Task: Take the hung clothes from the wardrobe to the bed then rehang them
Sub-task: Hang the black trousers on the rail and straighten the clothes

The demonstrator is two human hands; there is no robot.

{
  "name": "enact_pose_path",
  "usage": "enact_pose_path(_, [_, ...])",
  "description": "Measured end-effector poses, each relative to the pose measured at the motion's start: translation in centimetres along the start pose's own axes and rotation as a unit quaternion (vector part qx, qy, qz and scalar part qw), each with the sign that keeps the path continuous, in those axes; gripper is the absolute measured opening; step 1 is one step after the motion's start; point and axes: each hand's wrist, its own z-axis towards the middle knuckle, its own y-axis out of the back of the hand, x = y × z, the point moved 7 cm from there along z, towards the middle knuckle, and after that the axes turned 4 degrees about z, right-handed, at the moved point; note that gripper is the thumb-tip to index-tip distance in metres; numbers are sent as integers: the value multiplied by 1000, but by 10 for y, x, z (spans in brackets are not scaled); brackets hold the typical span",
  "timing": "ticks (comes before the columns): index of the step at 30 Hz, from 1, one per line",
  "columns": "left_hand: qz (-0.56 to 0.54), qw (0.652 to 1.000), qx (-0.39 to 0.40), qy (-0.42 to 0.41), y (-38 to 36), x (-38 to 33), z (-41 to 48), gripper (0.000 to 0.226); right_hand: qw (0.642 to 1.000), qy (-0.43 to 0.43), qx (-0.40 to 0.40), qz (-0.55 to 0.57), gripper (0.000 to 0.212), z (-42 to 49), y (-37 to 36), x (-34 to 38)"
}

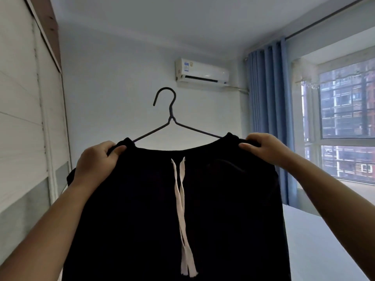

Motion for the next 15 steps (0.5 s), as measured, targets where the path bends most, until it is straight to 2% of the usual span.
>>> enact_pose_path(6, [96,992,-75,13,76,-9,-42,26,992,34,22,123,30,4,-40,21])
enact_pose_path(10, [162,981,-100,23,114,-6,-73,42,980,68,39,180,35,13,-74,42])
enact_pose_path(15, [211,965,-148,42,164,10,-109,27,957,128,69,251,42,11,-111,91])
